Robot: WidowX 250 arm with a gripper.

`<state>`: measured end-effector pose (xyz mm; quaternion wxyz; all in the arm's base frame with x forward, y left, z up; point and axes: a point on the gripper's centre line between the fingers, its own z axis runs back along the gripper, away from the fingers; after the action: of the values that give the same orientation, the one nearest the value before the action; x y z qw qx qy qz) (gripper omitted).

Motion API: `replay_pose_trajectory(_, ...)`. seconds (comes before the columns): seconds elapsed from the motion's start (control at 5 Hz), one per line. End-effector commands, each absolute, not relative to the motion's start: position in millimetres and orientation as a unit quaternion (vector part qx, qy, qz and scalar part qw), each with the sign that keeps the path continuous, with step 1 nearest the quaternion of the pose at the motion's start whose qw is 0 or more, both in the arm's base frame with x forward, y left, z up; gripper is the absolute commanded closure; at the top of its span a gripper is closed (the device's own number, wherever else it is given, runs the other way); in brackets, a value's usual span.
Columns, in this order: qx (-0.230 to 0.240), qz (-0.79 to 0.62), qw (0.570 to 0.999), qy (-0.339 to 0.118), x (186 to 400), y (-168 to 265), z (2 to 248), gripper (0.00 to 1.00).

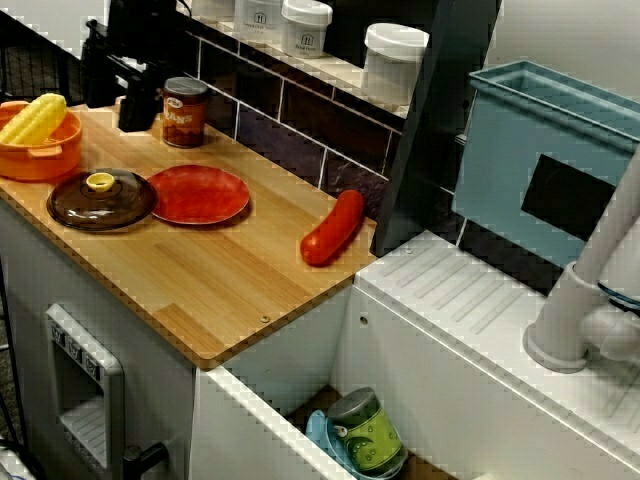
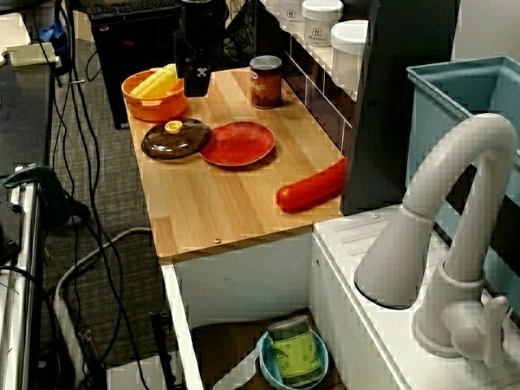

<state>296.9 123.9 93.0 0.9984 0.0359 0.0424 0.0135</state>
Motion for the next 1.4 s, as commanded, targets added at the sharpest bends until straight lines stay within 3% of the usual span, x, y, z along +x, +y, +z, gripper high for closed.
replay_pose_trajectory(0.0,0.039,0.081,0.994,-0.057,295,85,131,0.0)
replay_pose_trajectory(0.4,0.029,0.125,0.99,-0.062,298,53,137,0.0)
replay_pose_trajectory(0.8,0.034,0.128,0.988,-0.076,301,14,115,0.0)
replay_pose_trajectory(1.2,0.032,0.135,0.985,-0.101,322,-18,108,0.0)
